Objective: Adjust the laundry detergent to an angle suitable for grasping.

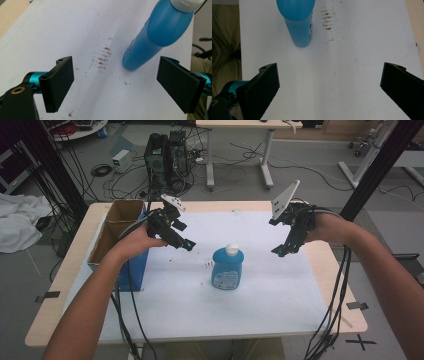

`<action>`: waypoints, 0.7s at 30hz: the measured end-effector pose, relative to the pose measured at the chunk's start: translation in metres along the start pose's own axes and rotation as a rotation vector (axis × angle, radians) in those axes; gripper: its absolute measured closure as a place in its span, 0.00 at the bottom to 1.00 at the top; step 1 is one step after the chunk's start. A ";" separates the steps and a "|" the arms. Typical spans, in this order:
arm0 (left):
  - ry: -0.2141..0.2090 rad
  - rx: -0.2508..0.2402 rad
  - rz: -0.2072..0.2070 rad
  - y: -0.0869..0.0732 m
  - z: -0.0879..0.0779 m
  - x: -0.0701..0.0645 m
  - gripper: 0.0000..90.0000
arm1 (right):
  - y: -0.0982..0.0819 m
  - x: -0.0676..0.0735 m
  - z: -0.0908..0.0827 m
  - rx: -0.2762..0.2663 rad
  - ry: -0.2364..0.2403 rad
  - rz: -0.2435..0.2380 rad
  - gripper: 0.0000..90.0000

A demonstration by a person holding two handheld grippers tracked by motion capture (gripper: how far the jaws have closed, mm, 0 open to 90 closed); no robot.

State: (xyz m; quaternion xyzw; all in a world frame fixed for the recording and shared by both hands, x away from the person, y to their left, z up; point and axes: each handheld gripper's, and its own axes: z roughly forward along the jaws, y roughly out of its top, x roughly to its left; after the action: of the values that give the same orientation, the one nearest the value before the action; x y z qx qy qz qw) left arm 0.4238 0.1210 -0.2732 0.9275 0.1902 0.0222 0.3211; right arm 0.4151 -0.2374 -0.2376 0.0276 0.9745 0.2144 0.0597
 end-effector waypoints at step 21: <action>-0.041 0.341 0.153 -0.022 -0.017 -0.038 0.16 | 0.003 -0.005 0.007 0.005 0.008 0.001 0.01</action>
State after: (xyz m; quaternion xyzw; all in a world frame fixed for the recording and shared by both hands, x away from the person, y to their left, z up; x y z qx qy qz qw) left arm 0.3789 0.1325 -0.2698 0.9805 0.1138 -0.0048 0.1602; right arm 0.4205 -0.2320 -0.2421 0.0274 0.9753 0.2121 0.0554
